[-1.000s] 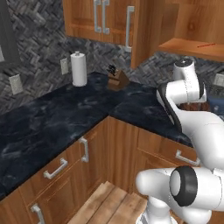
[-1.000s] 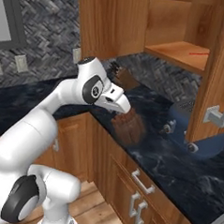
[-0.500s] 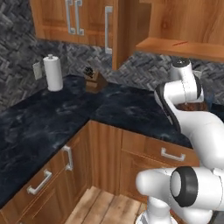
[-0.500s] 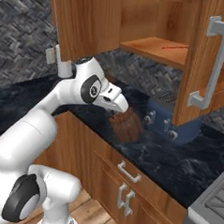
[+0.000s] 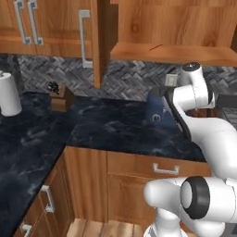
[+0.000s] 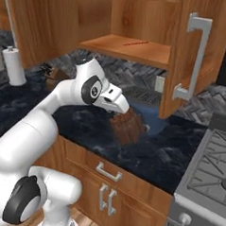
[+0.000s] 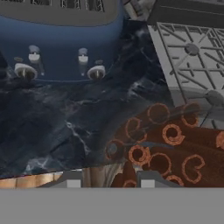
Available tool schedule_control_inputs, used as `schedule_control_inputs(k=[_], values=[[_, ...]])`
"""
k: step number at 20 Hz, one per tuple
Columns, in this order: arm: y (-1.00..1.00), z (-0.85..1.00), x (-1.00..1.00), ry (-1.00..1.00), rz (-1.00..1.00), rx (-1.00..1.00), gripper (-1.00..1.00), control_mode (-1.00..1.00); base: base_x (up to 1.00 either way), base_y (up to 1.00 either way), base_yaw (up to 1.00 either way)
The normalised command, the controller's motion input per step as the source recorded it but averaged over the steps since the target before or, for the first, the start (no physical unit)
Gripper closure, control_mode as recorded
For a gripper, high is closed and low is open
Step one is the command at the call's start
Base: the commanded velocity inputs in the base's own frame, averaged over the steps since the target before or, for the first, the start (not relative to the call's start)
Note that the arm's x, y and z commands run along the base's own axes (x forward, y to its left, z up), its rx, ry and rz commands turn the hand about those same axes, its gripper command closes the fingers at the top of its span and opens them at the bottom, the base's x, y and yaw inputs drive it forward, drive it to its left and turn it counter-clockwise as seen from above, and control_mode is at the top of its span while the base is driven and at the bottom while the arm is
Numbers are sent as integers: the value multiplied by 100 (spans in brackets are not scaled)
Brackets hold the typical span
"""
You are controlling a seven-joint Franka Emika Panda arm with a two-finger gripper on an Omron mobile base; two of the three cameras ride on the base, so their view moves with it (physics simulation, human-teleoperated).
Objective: Pick the candle and jar from the dining table and place them in the open cabinet. Close the cabinet after placing the objects.
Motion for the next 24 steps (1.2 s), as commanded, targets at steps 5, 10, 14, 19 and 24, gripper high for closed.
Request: schedule_control_inputs(k=[5, 10, 14, 19, 24], values=[[0, 0, 0, 0, 0, 0, 100, 100, 61, 40, -34], [0, 0, 0, 0, 0, 0, 100, 100, 61, -3, -15], [0, 0, 0, 0, 0, 0, 100, 100, 52, -1, -9], [0, 0, 0, 0, 0, 0, 100, 100, 49, 6, -13], [0, 0, 0, 0, 0, 0, 100, 100, 53, 24, -26]])
